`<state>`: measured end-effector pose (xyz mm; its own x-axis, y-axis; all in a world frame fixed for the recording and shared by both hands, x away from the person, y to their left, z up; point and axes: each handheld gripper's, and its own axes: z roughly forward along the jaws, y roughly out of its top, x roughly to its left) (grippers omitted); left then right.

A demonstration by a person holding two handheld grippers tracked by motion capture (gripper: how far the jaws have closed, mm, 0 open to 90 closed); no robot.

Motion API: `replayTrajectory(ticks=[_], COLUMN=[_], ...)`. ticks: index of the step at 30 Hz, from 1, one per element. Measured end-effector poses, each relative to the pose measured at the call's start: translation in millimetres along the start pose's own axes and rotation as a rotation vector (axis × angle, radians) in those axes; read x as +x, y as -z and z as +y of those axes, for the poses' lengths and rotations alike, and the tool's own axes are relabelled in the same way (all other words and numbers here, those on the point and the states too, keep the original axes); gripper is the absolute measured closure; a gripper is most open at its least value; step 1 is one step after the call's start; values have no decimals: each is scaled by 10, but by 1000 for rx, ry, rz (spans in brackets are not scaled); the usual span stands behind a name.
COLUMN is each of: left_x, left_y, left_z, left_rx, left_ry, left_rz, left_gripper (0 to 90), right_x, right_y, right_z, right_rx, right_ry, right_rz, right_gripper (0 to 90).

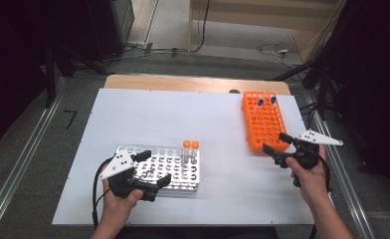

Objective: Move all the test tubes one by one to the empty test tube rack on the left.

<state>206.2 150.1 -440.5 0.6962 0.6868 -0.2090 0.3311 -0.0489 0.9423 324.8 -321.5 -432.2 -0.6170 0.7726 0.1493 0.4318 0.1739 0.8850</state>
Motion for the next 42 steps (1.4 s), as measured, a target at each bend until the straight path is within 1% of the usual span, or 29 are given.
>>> replayTrajectory(ticks=[5,8,10,11,14,16,19,20,23,26,29,34,37,38,41,42], left_x=[14,21,20,19,16,15,14,12,12,16,22,37,42,44,48,49], left_y=[14,18,18,17,17,23,30,30,31,33,43,66,75,76,76,75], left_z=[0,-2,-4,-4,-4,-3,1,1,-1,-2,-2,-10,-13,-14,-18,-19], left_rx=[-2,-4,-4,-3,-3,-5,-6,-8,-6,-5,-8,-11,-13,-13,-8,-7], left_ry=[6,12,13,12,10,10,12,14,12,13,13,18,20,20,22,21], left_rz=[3,1,0,1,0,1,-1,-1,-3,-4,-2,1,3,4,2,3], left_gripper=[0,0,0,0,0,0,0,0,0,0,0,0,0,0,0,0], right_x=[-188,-289,-344,-365,-427,-474,-543,-572,-657,-751,-832,-911,-941,-949,-954,-953], right_y=[-147,-225,-276,-299,-370,-434,-543,-575,-661,-751,-846,-991,-1058,-1075,-1116,-1118], right_z=[158,243,292,315,368,394,436,450,491,524,542,538,519,511,494,499], right_rx=[4,16,33,38,42,47,68,70,75,91,117,156,172,176,197,192], right_ry=[-21,-38,-49,-55,-61,-67,-57,-54,-64,-72,-86,-95,-98,-97,-84,-74], right_rz=[-9,-33,-33,-37,-79,-97,-134,-144,-184,-224,-255,-292,-321,-323,-340,-346], right_gripper=[146,148,189,194,258,315,351,376,443,485,504,548,595,605,636,643])
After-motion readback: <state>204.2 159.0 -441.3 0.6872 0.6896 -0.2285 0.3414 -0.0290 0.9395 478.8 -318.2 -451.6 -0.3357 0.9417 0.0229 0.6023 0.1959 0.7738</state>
